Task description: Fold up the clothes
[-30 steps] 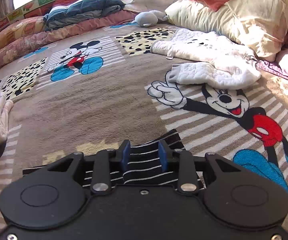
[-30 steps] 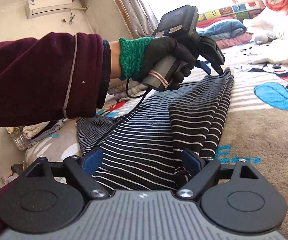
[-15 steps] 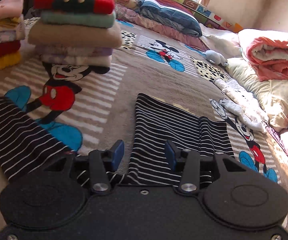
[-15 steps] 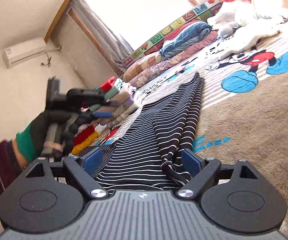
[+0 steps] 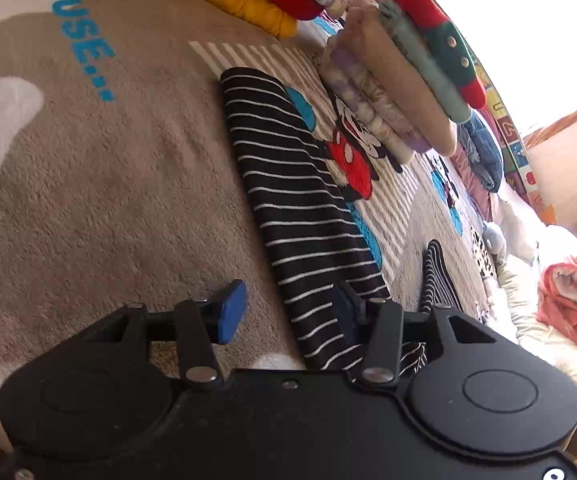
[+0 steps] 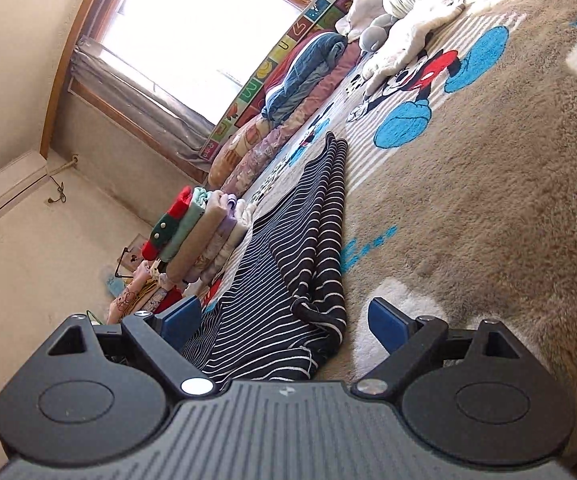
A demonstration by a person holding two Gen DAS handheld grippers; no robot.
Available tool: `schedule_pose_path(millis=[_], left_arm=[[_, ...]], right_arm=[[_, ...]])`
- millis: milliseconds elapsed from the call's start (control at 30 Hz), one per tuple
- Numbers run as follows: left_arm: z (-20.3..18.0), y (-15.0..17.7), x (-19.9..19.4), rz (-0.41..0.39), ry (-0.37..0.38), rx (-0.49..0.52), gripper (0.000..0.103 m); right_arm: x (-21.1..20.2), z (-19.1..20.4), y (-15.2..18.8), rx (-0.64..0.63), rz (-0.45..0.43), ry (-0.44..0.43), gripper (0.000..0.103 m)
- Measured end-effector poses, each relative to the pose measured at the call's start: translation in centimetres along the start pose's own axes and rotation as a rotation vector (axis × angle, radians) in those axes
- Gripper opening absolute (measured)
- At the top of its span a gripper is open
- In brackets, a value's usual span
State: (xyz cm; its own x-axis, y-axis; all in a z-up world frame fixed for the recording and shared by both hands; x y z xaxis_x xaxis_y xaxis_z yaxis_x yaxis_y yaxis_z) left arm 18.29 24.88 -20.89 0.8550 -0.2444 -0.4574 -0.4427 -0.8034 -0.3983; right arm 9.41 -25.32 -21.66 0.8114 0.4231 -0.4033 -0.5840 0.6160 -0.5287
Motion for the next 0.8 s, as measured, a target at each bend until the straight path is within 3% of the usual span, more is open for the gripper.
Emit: schedule_pose_path(millis=[300, 467, 633, 700, 800], left_arm=[[3.7, -4.9, 0.6, -0.063, 0.107, -0.134, 0.046], [5.0, -8.0, 1.3, -0.120, 0.127, -0.129, 0.046], [5.7, -10.0, 2.8, -0.128, 0.143, -0.109, 0.044], [5.7, -10.4, 3.3, -0.127, 0.139, -0.093, 0.042], [6.1, -10.9, 3.9, -0.126, 0.122, -0.086, 0.028]], right_arm=[[0.0, -1.5, -0.1, 0.054, -0.004, 0.028, 0.090], [0.5, -1.0, 0.3, -0.001, 0.004, 0.047, 0.091], [0.8, -0.7, 0.5, -0.045, 0.006, 0.055, 0.092], [0.9, -0.5, 0.5, -0.059, 0.006, 0.056, 0.092], [1.2, -0.3, 0.6, -0.078, 0.004, 0.058, 0.095]])
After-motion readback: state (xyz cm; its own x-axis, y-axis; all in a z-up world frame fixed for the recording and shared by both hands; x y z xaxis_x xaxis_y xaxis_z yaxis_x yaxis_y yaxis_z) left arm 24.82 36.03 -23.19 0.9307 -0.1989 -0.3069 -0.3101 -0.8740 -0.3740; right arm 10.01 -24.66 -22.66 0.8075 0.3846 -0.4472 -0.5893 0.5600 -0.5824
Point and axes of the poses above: each gripper's, at about its wrist camera, not at the fingertips, and x roughly the way its jaws point, z to its left, y to its underside, the point moved 7 cm from there along x, roughly the way its jaws point, and after that the axes turned 13 degrees about y, right-handed, at the moved point
